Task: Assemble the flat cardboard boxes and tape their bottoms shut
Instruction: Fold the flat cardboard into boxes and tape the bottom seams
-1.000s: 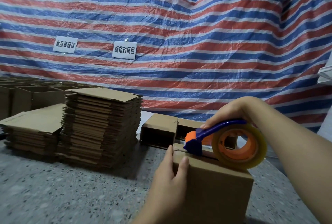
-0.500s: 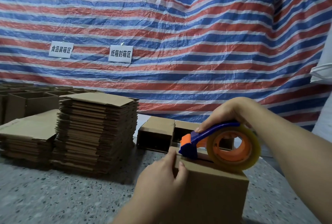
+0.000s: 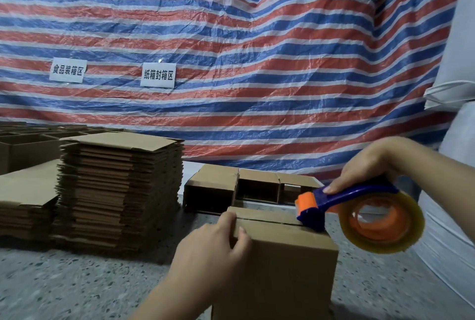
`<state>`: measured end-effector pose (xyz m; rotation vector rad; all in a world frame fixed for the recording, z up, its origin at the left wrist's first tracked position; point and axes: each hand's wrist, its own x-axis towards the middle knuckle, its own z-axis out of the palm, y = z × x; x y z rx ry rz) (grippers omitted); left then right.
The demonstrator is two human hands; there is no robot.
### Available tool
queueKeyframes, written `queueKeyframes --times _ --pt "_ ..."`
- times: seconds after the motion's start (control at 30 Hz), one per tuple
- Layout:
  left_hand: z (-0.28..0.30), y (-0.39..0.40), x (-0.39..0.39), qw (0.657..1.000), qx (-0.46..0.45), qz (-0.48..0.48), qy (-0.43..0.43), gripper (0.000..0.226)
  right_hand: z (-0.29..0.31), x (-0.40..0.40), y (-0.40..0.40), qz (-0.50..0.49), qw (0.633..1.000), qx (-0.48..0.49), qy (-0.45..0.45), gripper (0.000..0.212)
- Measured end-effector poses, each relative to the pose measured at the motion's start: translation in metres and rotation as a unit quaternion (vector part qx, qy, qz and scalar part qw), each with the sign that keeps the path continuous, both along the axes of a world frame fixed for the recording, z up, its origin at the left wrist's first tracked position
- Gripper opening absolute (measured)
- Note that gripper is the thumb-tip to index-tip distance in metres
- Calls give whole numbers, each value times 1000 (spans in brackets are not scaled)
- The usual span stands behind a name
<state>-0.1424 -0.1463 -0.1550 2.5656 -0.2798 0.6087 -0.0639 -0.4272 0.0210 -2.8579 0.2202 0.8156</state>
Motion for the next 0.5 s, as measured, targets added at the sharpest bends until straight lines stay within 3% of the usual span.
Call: queueKeyframes --times 0.17,0.27,0.33,0.4,0.5 --pt "16 -1 2 997 25 -3 79 28 -13 2 -4 -2 1000 6 -4 99" --pt "24 -16 7 985 143 42 84 57 -15 1 -6 -11 1000 15 -14 95" --pt "27 -32 9 979 198 10 58 72 -16 0 -7 -10 1000 22 -17 97" --pt "30 -46 8 969 238 -42 54 82 -17 0 -9 -7 999 31 -12 102" --pt "28 -51 10 952 299 -45 36 89 -19 2 -14 -6 999 40 -11 103"
